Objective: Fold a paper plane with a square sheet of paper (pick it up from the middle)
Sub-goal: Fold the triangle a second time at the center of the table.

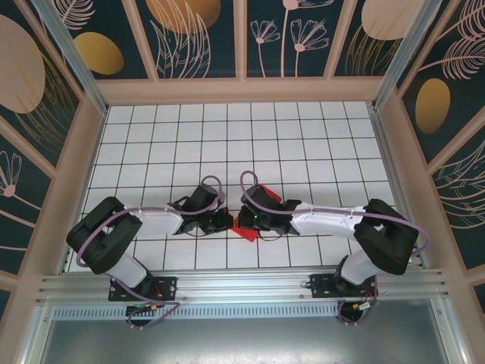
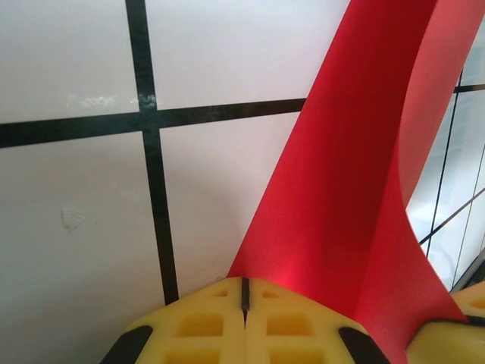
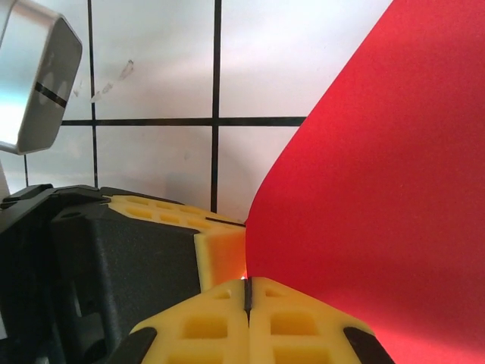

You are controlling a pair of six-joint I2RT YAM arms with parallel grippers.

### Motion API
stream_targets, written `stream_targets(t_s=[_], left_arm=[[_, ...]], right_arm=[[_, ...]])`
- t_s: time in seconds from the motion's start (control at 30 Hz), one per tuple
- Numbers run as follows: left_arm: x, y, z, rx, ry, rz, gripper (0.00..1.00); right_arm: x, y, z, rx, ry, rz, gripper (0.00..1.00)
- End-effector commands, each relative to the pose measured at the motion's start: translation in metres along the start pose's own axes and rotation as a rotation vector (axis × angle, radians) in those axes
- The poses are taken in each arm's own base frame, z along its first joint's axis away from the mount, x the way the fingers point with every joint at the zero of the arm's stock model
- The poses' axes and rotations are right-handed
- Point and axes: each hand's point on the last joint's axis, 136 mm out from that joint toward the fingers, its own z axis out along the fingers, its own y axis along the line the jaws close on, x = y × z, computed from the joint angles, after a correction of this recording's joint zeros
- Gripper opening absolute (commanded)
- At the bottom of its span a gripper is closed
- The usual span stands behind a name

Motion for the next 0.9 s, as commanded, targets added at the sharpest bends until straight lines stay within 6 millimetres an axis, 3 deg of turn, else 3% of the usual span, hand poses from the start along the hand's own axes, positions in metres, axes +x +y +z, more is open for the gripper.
stream_targets(t_s=[0.0,0.33,0.87], left_arm=[[0.008,0.023,0.008,-0.085,0.018,0.003,0.03],[0.012,0.037,0.010,-0.135,0.025,0.006,0.03],[0.010,0.039,0.012,-0.158,0.036,0.026,0.02]], right_arm=[[0.000,0.004,-0.009,-0.061,0.007,-0.031,0.02],[0.002,-0.027,-0.016,-0.090,0.074,-0.086,0.06],[-0.017,-0.045,-0.024,-0.119,0.072,-0.225,0.09]])
